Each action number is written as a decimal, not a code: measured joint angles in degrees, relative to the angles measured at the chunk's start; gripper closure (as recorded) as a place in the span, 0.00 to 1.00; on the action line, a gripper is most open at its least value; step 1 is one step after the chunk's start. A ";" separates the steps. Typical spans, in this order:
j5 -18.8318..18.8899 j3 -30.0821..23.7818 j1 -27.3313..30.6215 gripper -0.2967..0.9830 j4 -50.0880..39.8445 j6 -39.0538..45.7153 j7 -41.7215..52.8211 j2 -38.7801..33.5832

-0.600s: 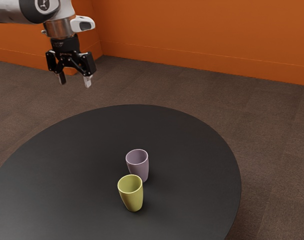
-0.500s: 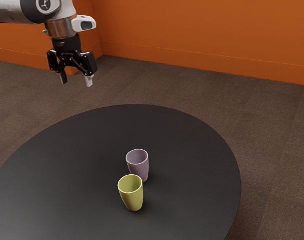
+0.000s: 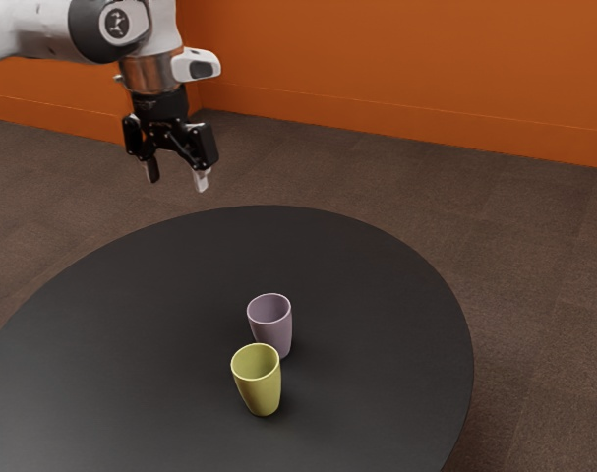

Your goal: Place the right cup onto the left cup

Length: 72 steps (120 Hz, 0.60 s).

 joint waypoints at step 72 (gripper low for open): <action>-1.45 -4.39 -1.03 0.23 -16.56 12.68 0.32 -0.91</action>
